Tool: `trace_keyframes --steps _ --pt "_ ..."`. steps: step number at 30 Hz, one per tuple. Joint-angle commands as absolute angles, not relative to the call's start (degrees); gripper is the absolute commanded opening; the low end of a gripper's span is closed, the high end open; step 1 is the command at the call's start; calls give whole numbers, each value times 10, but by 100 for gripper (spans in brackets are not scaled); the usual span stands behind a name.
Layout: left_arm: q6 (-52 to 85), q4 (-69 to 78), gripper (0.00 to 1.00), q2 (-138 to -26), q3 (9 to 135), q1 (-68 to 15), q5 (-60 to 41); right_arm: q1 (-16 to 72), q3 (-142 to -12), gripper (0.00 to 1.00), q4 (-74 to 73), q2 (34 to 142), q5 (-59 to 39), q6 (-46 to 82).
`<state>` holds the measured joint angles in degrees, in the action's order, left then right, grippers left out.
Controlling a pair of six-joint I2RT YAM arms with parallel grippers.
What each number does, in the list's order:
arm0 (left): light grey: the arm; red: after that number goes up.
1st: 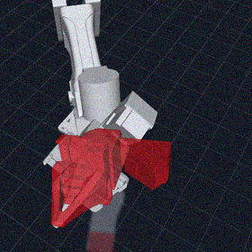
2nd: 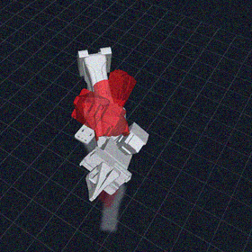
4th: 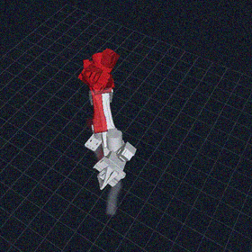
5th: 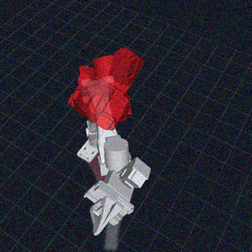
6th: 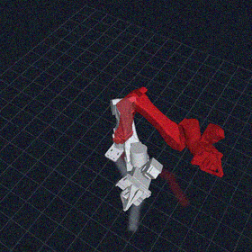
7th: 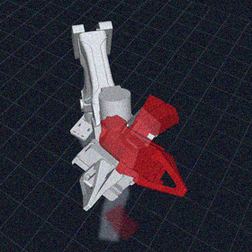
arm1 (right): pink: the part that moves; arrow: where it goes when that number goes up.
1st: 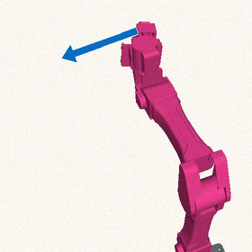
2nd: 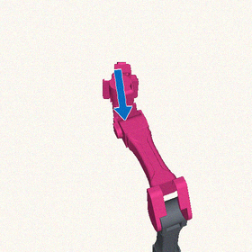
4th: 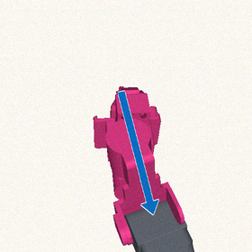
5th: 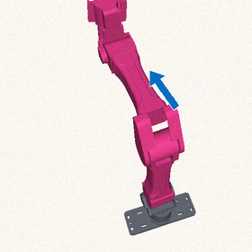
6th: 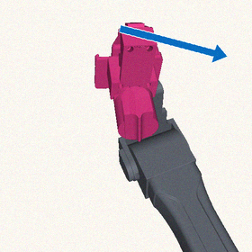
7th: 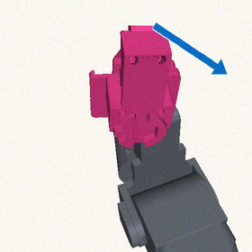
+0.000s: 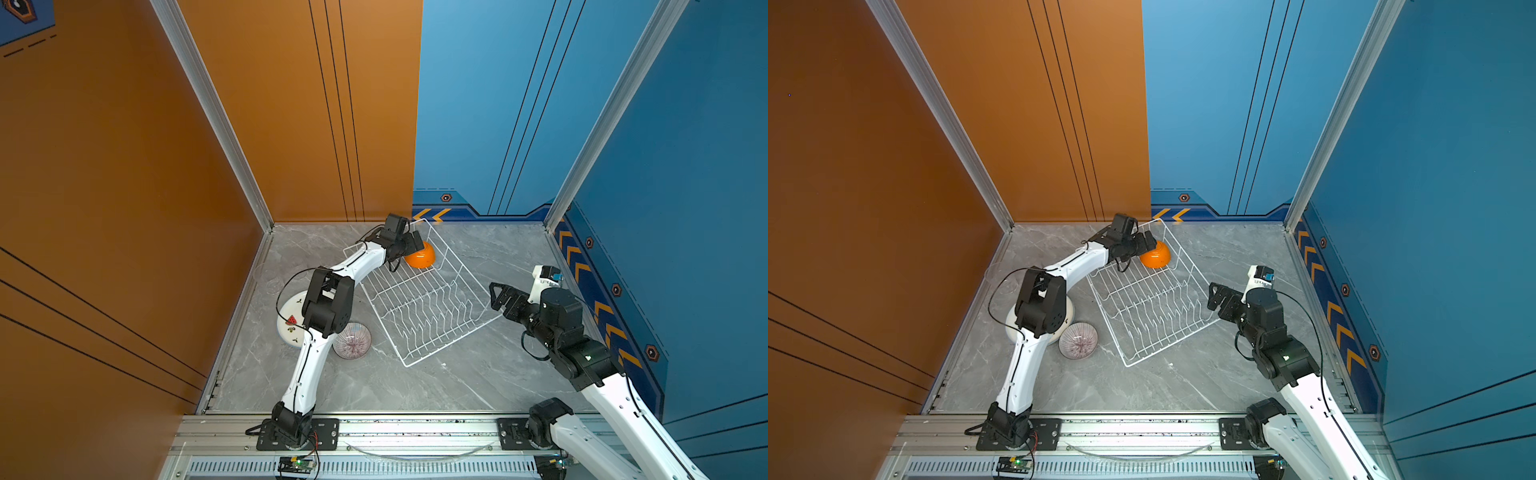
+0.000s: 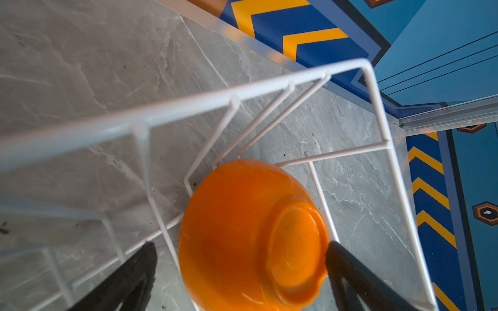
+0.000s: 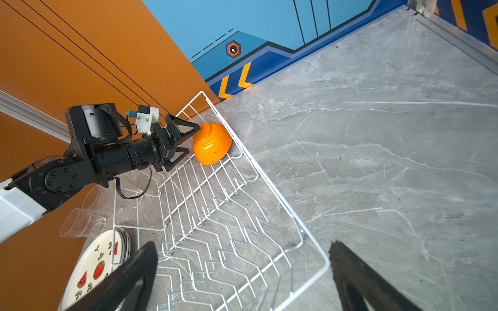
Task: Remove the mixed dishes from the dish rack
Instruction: 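Close the left gripper on the orange bowl rim while the right withdraws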
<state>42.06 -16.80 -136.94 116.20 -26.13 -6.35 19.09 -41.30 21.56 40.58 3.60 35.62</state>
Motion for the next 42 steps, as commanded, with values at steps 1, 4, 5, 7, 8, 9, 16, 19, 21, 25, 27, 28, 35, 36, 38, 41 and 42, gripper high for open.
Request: trace_keyframes --steps 1,4,5,7,8,9,16,19,21,25,27,28,35,36,38,41,42 --pt "409 -211 98 -1390 1199 -258 -80 187 -396 100 240 394 63 352" --pt "413 -215 98 -1405 1209 -259 -95 184 -391 100 239 388 65 354" --pt "416 -216 98 -1411 1213 -259 -100 184 -388 100 239 386 65 355" --pt "418 -225 98 -1422 1226 -260 -103 182 -386 100 242 383 66 357" --pt "417 -230 98 -1428 1233 -261 -103 181 -385 100 243 381 66 357" --pt "416 -235 98 -1432 1239 -262 -98 180 -385 100 246 379 67 358" --pt "426 -237 98 -1454 1261 -265 -103 168 -382 100 259 363 70 357" --pt "439 -237 98 -1464 1276 -269 -115 163 -382 100 262 365 69 358" --pt "447 -236 98 -1463 1279 -271 -124 161 -381 100 263 367 69 359" --pt "443 -236 98 -1439 1275 -278 -125 156 -381 100 266 372 67 359" --pt "442 -235 98 -1426 1271 -281 -123 155 -380 100 266 373 65 359" --pt "444 -232 98 -1420 1269 -282 -123 155 -380 100 266 373 65 360" --pt "472 -201 98 -1391 1255 -288 -152 153 -379 100 267 377 64 362" --pt "469 -201 99 -1387 1254 -290 -151 153 -379 100 267 377 63 363" --pt "463 -200 99 -1374 1247 -292 -145 152 -379 100 267 377 63 362" --pt "461 -191 100 -1355 1227 -292 -143 151 -380 100 266 379 63 362" --pt "460 -184 100 -1350 1220 -293 -143 151 -380 100 266 380 63 362"
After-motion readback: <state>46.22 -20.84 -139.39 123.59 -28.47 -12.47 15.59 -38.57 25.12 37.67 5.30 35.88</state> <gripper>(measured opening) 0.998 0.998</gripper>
